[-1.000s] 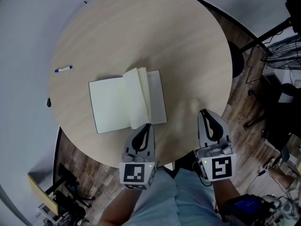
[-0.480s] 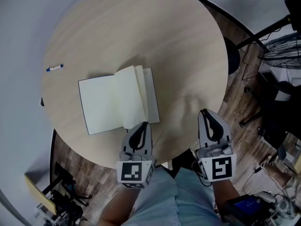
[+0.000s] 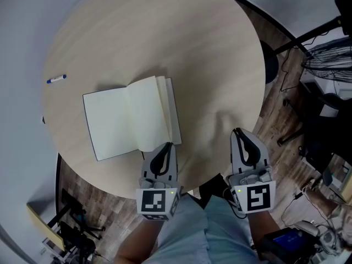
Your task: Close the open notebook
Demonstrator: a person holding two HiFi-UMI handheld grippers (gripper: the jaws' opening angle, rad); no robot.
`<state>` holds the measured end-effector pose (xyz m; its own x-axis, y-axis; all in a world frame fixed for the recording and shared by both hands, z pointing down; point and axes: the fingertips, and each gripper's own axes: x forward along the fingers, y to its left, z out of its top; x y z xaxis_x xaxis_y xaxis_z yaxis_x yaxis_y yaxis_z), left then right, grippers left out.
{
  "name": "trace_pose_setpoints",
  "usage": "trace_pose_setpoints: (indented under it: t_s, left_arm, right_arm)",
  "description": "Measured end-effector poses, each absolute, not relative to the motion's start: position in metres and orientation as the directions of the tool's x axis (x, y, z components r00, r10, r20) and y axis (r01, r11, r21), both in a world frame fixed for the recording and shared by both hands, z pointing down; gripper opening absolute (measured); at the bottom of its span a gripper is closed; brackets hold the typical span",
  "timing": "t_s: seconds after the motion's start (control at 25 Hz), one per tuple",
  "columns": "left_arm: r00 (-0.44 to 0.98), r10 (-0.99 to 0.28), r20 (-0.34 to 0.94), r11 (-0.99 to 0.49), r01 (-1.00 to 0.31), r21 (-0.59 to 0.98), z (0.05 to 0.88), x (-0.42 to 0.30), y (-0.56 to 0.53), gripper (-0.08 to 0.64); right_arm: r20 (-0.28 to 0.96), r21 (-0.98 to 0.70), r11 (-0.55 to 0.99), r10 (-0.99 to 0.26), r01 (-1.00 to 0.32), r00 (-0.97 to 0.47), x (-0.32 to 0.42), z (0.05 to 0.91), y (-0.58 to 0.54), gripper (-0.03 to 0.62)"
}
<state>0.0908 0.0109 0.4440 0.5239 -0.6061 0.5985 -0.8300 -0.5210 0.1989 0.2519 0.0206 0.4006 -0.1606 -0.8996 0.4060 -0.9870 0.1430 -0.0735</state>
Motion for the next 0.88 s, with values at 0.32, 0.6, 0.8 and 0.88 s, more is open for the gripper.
trace_pose_setpoints:
  t_s: [0.32,0.6,0.8,0.88]
  left_arm:
    - [0.546,-0.594,0.591,-0.52,-0.821,0.236,0.464,0.095,0.017,0.029]
    - [0.527,-0.641,0.558,-0.503,-0.837,0.213,0.439,0.087,0.013,0.031]
    - [0.472,-0.736,0.485,-0.461,-0.874,0.15,0.388,0.066,0.004,0.034]
    - [0.436,-0.777,0.454,-0.429,-0.895,0.125,0.365,0.048,0.001,0.041]
  right_arm:
    - [0.431,-0.064,0.133,-0.89,-0.989,-0.147,0.256,0.412,0.027,0.051]
    - [0.405,-0.063,0.151,-0.9,-0.987,-0.163,0.252,0.396,0.028,0.049]
    - [0.314,-0.067,0.209,-0.924,-0.976,-0.22,0.24,0.356,0.008,0.051]
    - [0.278,-0.069,0.241,-0.927,-0.968,-0.251,0.227,0.339,0.0,0.049]
